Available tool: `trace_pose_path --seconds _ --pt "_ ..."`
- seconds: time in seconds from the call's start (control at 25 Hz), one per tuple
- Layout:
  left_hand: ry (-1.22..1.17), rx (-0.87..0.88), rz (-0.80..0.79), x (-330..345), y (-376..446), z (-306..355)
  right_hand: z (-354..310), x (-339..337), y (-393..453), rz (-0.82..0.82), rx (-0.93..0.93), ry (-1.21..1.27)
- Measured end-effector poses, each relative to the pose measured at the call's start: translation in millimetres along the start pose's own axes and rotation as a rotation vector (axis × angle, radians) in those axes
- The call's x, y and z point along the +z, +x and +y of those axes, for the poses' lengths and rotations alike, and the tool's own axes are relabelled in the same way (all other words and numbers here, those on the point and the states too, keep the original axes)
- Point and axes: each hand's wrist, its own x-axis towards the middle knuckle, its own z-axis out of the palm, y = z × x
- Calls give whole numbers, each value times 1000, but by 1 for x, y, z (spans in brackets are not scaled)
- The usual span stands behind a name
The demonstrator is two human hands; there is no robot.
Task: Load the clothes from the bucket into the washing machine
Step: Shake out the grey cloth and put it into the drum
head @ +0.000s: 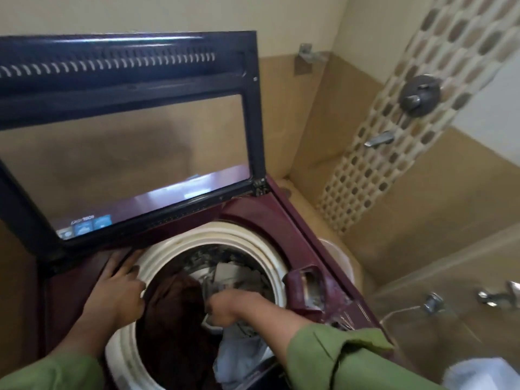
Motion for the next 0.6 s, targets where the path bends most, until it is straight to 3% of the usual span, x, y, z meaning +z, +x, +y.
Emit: trace_pose_path --seconds 0.12,0.32,0.44,0.6 --pt "34 -259 -176 -30 8 58 2 6 -32 14 -12 26" --pt "-249 -308 -5 -103 42 139 16 -1 -91 295 72 96" --pt "-666 -456 141 -133 56 182 36 -7 -126 585 123 175" --pt "-1315 -668 246 -163 75 235 80 -2 -163 988 37 281"
